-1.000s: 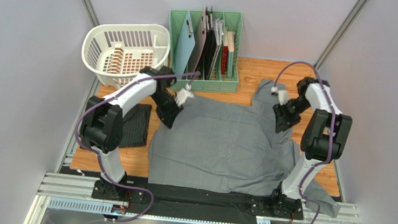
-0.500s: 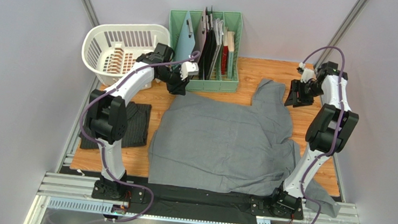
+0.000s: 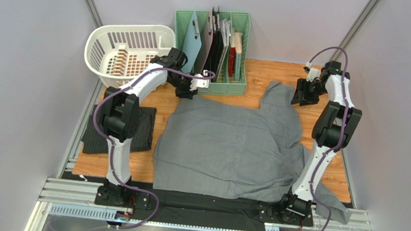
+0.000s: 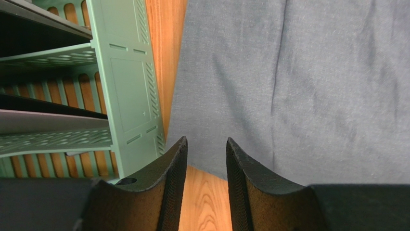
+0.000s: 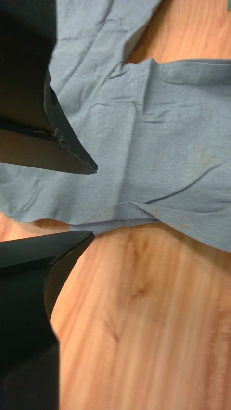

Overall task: Fold and stack the long sleeve shirts
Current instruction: Fold the shirt

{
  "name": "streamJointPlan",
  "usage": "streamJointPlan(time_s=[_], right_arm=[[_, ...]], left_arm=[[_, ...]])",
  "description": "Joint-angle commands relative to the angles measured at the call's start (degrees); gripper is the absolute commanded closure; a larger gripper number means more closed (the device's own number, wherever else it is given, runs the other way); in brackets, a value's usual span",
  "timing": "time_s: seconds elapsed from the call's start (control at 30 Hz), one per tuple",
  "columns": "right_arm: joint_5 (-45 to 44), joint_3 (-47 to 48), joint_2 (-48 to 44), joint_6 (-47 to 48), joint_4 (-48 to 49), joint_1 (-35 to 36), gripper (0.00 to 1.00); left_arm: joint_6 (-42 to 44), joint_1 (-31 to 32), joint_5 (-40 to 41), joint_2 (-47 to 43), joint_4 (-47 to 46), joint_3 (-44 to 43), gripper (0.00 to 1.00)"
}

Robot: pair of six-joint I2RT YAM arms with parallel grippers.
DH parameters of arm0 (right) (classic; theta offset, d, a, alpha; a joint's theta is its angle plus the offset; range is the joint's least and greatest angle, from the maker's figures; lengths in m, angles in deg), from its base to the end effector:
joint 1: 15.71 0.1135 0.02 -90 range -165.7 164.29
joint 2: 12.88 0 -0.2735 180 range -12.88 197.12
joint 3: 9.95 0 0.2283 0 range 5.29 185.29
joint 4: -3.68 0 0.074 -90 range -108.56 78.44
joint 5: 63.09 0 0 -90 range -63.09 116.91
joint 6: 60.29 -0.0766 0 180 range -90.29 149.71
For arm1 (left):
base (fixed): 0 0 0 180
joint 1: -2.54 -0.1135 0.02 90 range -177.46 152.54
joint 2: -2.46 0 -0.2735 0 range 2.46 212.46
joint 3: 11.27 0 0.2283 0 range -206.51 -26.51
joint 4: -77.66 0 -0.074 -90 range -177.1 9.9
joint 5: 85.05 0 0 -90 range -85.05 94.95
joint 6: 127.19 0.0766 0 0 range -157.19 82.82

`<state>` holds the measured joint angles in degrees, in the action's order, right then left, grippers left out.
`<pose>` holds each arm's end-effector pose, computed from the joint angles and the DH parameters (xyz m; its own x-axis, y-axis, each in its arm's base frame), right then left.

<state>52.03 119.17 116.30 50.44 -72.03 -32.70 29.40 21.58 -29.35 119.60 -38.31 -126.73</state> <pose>0.4459 -0.1022 0.1863 -0.9253 -0.0524 -0.3756 -0.1740 0.9386 0.2978 0.3919 -0.1809 0.2251 0.1061 0.7654 -0.6348 0.9848 0.0073 0.1734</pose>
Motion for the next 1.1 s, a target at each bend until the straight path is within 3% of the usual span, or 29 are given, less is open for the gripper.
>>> streamJointPlan(time_s=[0.0, 0.13, 0.6, 1.07], right_arm=[[-1.9, 4.9, 4.2, -0.9, 2.2, 1.9, 0.48], [-2.5, 6.0, 6.1, -0.7, 2.5, 2.9, 0.49], [-3.4, 4.8, 6.1, -0.1, 2.5, 3.6, 0.60], [-1.0, 4.4, 5.9, 0.7, 1.1, 3.5, 0.63]], left_arm=[[7.5, 0.3, -0.9, 1.2, 0.3, -1.3, 0.59], [11.9, 0.8, 1.0, 3.0, 2.6, -2.5, 0.61], [11.2, 0.8, 6.4, 8.5, -1.2, -6.7, 0.59], [14.2, 1.3, 9.1, 14.1, -0.5, -11.2, 0.55]])
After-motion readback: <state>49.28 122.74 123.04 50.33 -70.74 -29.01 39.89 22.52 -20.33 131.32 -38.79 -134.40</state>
